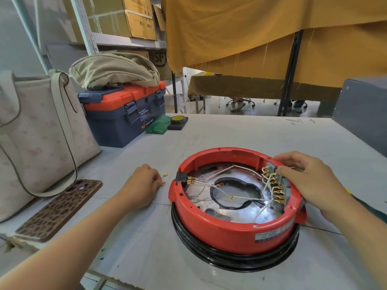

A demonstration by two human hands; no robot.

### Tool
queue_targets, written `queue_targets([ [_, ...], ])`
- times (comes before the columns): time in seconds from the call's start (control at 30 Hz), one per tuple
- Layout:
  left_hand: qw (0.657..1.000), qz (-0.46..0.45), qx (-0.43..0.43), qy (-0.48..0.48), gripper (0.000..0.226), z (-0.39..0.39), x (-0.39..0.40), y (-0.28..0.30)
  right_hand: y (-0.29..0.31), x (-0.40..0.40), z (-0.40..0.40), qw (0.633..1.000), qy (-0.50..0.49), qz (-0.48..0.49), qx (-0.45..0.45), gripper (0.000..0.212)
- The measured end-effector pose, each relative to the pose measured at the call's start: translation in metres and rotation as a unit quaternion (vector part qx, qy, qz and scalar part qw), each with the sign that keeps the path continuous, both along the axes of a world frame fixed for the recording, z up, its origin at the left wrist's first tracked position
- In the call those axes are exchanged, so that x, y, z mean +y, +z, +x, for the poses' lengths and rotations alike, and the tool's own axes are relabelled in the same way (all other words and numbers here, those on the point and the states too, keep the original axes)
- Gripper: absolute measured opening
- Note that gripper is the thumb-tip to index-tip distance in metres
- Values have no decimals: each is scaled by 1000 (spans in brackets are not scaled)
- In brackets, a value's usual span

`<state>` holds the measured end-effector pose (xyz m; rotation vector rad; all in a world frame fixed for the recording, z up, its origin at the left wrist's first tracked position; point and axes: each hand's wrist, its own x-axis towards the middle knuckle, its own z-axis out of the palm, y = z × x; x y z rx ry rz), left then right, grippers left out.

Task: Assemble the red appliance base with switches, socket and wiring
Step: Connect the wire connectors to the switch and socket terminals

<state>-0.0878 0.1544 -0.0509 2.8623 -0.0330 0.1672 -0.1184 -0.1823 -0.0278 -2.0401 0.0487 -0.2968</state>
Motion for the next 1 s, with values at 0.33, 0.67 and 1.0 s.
queue_targets([
  [0.33,946,-321,-38,-16,8,-7,-9,22,0,1,-1,1000,-1,1,-7,20],
  [0.67,932,-341,-47,-117,22,-19,-28,45,1,2,-2,1000,11,2,-5,15],
  [1.0,916,-345,-9,-205,12,-28,-79,66,-2,9,-3,999,32,-8,-5,22],
])
